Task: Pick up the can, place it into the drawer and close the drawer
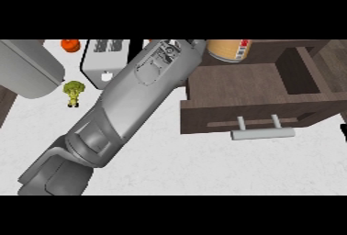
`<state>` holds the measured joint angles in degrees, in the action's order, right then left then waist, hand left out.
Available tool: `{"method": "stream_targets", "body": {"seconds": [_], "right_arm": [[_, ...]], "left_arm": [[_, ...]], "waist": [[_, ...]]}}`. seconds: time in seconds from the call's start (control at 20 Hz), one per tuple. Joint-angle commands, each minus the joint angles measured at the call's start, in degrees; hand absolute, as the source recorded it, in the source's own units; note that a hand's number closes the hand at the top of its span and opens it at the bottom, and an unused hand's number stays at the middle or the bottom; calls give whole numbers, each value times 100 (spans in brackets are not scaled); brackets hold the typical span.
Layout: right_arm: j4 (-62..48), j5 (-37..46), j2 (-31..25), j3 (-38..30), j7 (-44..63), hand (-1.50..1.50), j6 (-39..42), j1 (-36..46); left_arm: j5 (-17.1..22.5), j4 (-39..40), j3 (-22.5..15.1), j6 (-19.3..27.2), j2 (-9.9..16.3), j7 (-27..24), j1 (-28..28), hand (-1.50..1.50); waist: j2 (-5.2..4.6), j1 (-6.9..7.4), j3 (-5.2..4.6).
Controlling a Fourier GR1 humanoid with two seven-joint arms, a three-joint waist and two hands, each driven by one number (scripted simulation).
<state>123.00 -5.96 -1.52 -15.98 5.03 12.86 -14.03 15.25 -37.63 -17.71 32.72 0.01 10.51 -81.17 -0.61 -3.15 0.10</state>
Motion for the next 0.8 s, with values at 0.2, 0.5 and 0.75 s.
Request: {"method": "stream_targets", "body": {"seconds": [0.2,0.5,0.75], "right_arm": [[-114,-96,-130,-110,263,-150,-130,462],[-76,145,-81,137,405,-150,-169,526],[29,237,64,295,165,-150,-98,294]], "left_arm": [[682,730,-359,-24,-1,-360,-345,150],[838,1271,-677,43,-1,-755,-367,150],[964,1502,-916,243,-1,-926,-423,150]], "waist": [[-22,-47,1],[-63,-191,3],[-62,-271,5]]}}
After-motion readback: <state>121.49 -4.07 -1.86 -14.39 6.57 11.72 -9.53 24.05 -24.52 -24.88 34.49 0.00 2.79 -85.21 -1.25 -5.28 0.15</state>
